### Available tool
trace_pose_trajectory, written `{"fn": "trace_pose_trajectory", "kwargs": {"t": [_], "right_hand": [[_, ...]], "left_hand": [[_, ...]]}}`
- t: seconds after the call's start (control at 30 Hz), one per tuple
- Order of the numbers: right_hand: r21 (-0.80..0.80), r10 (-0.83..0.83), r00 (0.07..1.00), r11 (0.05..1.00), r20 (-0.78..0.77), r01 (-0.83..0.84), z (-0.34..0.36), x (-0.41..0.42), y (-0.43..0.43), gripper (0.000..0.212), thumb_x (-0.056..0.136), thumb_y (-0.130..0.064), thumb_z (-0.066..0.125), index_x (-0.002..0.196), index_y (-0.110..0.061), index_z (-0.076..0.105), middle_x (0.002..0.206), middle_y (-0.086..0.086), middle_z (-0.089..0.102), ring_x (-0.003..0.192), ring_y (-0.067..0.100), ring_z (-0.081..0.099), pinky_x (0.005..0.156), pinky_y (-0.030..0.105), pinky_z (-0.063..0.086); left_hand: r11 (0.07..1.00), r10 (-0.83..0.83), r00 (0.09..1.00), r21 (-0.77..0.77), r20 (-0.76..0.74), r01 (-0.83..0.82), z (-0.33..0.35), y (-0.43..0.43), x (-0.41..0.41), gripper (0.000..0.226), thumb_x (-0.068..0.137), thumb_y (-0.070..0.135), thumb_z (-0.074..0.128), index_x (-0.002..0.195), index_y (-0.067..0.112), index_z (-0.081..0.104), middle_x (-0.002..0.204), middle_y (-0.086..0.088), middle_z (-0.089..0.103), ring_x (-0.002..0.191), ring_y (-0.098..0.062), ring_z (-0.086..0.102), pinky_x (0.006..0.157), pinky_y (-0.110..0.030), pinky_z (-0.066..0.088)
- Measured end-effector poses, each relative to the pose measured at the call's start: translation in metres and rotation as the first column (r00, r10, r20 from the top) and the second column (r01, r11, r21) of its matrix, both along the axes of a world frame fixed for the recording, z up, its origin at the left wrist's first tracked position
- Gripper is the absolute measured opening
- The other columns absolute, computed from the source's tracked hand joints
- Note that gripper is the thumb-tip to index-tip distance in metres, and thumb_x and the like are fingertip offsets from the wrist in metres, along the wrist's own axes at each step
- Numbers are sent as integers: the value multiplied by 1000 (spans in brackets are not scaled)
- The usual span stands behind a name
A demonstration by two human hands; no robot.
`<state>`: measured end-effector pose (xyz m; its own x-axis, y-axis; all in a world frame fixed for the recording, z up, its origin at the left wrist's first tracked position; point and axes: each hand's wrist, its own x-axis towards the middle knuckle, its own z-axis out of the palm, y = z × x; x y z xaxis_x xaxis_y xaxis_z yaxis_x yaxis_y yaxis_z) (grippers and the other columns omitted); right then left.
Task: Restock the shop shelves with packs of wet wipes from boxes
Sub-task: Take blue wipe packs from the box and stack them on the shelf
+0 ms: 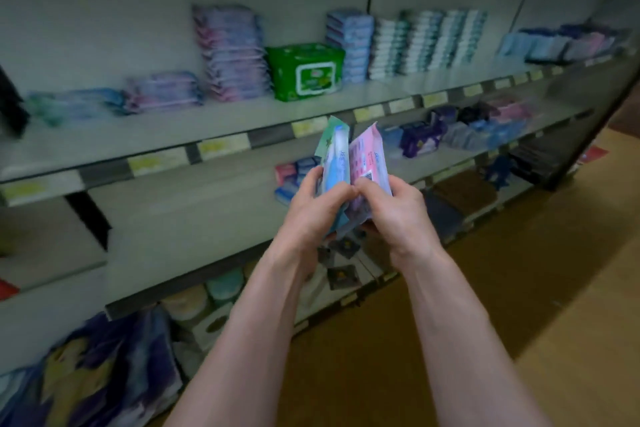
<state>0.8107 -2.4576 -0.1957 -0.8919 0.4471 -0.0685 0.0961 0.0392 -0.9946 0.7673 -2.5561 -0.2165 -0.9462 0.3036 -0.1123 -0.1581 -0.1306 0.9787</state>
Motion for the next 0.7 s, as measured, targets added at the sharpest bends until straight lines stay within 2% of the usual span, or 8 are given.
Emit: {"fn": "trace_pose_trajectory", "kwargs": {"t": [0.07, 0.13, 0.27, 0.37, 0.47, 0.57, 0.63, 0.7], "right_hand": [[-47, 69, 998, 996, -11, -69, 8, -23, -29, 12, 90, -17, 59, 99, -17, 67, 91, 8, 71, 82, 19, 70, 70, 34, 60], [-59, 113, 993, 992, -27, -115, 13, -45, -55, 10, 89, -12, 59, 94, -14, 68, 85, 8, 71, 75, 18, 70, 61, 28, 58], [-24, 204, 978, 978, -41, -205, 19, -87, -98, 9, 87, -12, 60, 89, -14, 69, 79, 7, 70, 71, 17, 67, 68, 36, 58], [-10, 281, 957, 959, -64, -282, 26, -118, -123, 9, 87, -11, 61, 83, -13, 68, 71, 7, 66, 63, 15, 62, 60, 31, 57], [-22, 355, 931, 933, -85, -358, 31, -150, -143, 6, 87, -12, 62, 82, -11, 66, 73, 8, 65, 66, 18, 61, 61, 30, 55], [-39, 405, 905, 910, -132, -413, 37, -180, -156, 5, 86, -8, 61, 82, -8, 64, 75, 10, 67, 66, 18, 65, 61, 31, 56], [-39, 439, 886, 893, -151, -449, 41, -200, -160, 10, 87, -6, 60, 80, -11, 65, 74, 7, 69, 66, 18, 67, 64, 33, 58], [-33, 463, 876, 882, -134, -471, 44, -224, -163, 9, 88, -10, 61, 81, -14, 65, 75, 5, 70, 69, 19, 68, 70, 36, 58]], "left_hand": [[997, 66, 998, 29, -4, -66, 6, -29, -19, 68, 50, 31, 67, 118, 30, 57, 96, -1, 68, 69, -9, 65, 53, -22, 46], [990, 124, 992, 70, -2, -124, 10, -54, -33, 60, 61, 21, 66, 120, 27, 56, 90, 1, 67, 63, -5, 63, 49, -17, 45], [963, 246, 969, 109, 2, -245, 15, -98, -61, 68, 58, 23, 63, 126, 27, 53, 100, -2, 68, 67, -8, 64, 50, -18, 47], [932, 343, 939, 123, 6, -341, 22, -123, -81, 73, 58, 25, 65, 129, 23, 50, 103, -5, 67, 68, -11, 65, 50, -19, 47], [898, 420, 908, 144, -2, -415, 25, -144, -108, 60, 74, 14, 70, 129, 21, 48, 98, -4, 66, 65, -8, 64, 50, -19, 48], [873, 467, 884, 162, -8, -460, 29, -157, -132, 48, 85, 9, 64, 124, 28, 43, 96, -4, 68, 64, -6, 65, 48, -17, 46], [847, 499, 867, 203, 11, -490, 32, -162, -148, 50, 84, 9, 66, 118, 32, 38, 94, -3, 68, 65, -6, 66, 46, -17, 45], [832, 521, 853, 207, 27, -514, 37, -164, -166, 60, 74, 13, 74, 122, 28, 40, 99, -7, 68, 70, -9, 67, 47, -18, 46]]}}
